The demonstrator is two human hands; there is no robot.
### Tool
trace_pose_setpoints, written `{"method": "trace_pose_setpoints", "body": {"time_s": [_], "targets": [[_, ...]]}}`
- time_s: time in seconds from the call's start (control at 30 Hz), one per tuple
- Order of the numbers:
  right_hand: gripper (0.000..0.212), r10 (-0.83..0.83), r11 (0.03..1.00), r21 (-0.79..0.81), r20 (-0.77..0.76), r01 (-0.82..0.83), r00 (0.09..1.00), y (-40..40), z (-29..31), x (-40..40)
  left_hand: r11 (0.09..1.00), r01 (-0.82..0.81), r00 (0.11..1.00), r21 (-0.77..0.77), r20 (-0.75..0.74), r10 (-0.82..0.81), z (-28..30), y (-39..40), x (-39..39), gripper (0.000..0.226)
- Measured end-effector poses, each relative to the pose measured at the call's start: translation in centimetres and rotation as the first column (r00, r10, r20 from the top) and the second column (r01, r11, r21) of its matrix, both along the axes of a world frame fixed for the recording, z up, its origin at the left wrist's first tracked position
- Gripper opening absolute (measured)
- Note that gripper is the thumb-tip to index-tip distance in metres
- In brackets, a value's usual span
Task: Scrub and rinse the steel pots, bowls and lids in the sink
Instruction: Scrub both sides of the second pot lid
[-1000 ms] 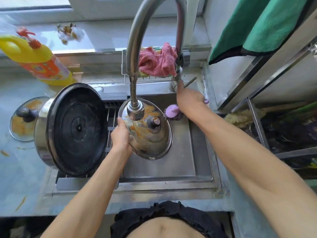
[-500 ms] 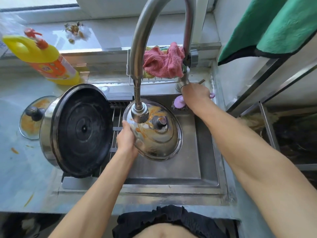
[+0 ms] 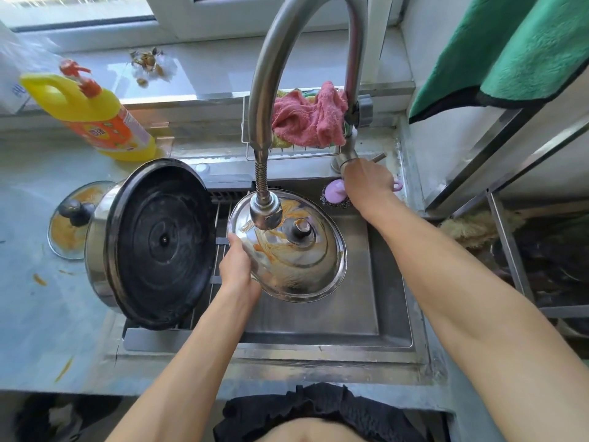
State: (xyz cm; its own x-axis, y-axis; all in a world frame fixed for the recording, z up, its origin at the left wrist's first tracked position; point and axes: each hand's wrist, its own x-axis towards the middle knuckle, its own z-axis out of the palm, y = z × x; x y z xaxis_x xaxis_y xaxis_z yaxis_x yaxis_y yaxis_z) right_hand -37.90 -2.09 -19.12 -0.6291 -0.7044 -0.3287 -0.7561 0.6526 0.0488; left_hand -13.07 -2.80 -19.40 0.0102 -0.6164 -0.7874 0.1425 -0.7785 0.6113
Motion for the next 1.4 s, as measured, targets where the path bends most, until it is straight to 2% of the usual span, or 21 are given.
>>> {"method": "trace_pose_setpoints", "body": {"time_s": [0.1, 0.2, 0.27, 0.3, 0.4, 0.43, 0.5, 0.57, 0.67, 0.77, 0.8, 0.87, 0.93, 1.0, 1.03, 1.13, 1.17, 1.23, 1.27, 1.37, 1.4], "targets": [[0.03, -0.043, 0.996, -0.073, 0.037, 0.046, 0.998, 0.5, 0.1, 0.2, 0.999, -0.032, 0.999, 0.0, -0.018, 0.032, -0.3, -0.2, 0.4, 0.038], [0.052, -0.108, 0.967, -0.217, 0.117, 0.131, 0.987, 1.9, 0.0, 1.2, 0.999, -0.033, 0.999, 0.008, -0.036, 0.033, -0.3, -0.2, 0.9, 0.037], [0.064, -0.091, 0.946, -0.29, 0.188, 0.144, 0.978, 3.8, -0.1, 2.6, 0.998, -0.067, 0.997, 0.016, -0.044, 0.068, -0.3, -0.1, 1.4, 0.035], [0.062, -0.085, 0.932, -0.325, 0.243, 0.164, 0.966, 5.1, -0.1, 3.5, 0.996, -0.083, 0.996, 0.009, -0.04, 0.084, -0.4, -0.1, 1.6, 0.038], [0.026, -0.096, 0.859, -0.403, 0.48, 0.317, 0.872, 10.1, -1.0, 7.3, 0.994, -0.111, 0.992, -0.021, -0.054, 0.11, -0.4, 0.1, 2.0, 0.048], [0.021, -0.092, 0.845, -0.408, 0.524, 0.344, 0.846, 11.8, -1.3, 8.7, 0.993, -0.114, 0.992, -0.033, -0.063, 0.111, -0.4, 0.3, 2.1, 0.048], [0.023, -0.058, 0.855, -0.396, 0.57, 0.336, 0.82, 14.5, -1.9, 12.0, 0.988, -0.142, 0.988, -0.052, -0.073, 0.138, -0.6, 0.7, 1.9, 0.049], [0.03, 0.047, 0.867, -0.424, 0.591, 0.261, 0.806, 16.0, -1.4, 15.2, 0.986, -0.151, 0.987, -0.067, -0.067, 0.147, -1.0, 0.9, 1.8, 0.053], [0.034, 0.1, 0.917, -0.375, 0.55, 0.138, 0.829, 17.0, -0.8, 15.5, 0.987, -0.15, 0.987, -0.066, -0.066, 0.145, -1.3, 1.6, 1.7, 0.056], [0.051, -0.089, 0.925, -0.289, 0.469, 0.248, 0.878, 17.1, 0.2, 12.9, 0.983, -0.169, 0.981, -0.073, -0.11, 0.161, -0.7, 2.1, 1.7, 0.033], [0.058, -0.07, 0.933, -0.289, 0.444, 0.216, 0.893, 17.0, 0.9, 13.3, 0.983, -0.169, 0.979, -0.071, -0.126, 0.16, -0.3, 2.4, 1.4, 0.031], [0.067, 0.09, 0.949, -0.31, 0.448, 0.06, 0.889, 16.7, 2.0, 16.0, 0.985, -0.158, 0.98, -0.067, -0.13, 0.148, 0.1, 2.6, 1.1, 0.031], [0.067, 0.104, 0.943, -0.328, 0.447, 0.055, 0.888, 16.9, 2.1, 15.5, 0.984, -0.171, 0.976, -0.047, -0.147, 0.163, 0.0, 2.7, 1.1, 0.031], [0.066, -0.062, 0.945, -0.265, 0.428, 0.191, 0.902, 17.1, 1.9, 13.6, 0.982, -0.184, 0.97, -0.029, -0.164, 0.177, 0.2, 2.8, 1.6, 0.03], [0.067, -0.075, 0.947, -0.258, 0.409, 0.193, 0.91, 17.1, 1.9, 13.6, 0.979, -0.201, 0.967, -0.033, -0.168, 0.193, 0.1, 2.7, 1.9, 0.029], [0.071, 0.1, 0.959, -0.282, 0.442, 0.033, 0.891, 17.1, 2.1, 16.7, 0.974, -0.223, 0.96, -0.043, -0.186, 0.212, -0.7, 2.3, 2.6, 0.031], [0.068, 0.077, 0.951, -0.302, 0.444, 0.068, 0.893, 17.2, 1.8, 16.3, 0.971, -0.234, 0.956, -0.047, -0.191, 0.221, -1.0, 2.1, 2.8, 0.032], [0.063, -0.077, 0.948, -0.25, 0.419, 0.196, 0.905, 17.0, 1.5, 14.6, 0.966, -0.253, 0.948, -0.051, -0.213, 0.237, -1.0, 2.1, 2.9, 0.034], [0.062, -0.085, 0.949, -0.245, 0.405, 0.198, 0.91, 16.8, 1.5, 14.5, 0.963, -0.266, 0.942, -0.047, -0.227, 0.249, -1.2, 2.0, 3.1, 0.035], [0.06, 0.07, 0.953, -0.295, 0.43, 0.066, 0.9, 16.7, 1.8, 16.4, 0.962, -0.272, 0.94, -0.033, -0.223, 0.259, -1.1, 2.0, 3.1, 0.038], [0.056, 0.04, 0.947, -0.305, 0.426, 0.102, 0.904, 16.7, 1.6, 15.8, 0.959, -0.281, 0.938, -0.032, -0.221, 0.267, -1.1, 2.1, 3.2, 0.036]]}}
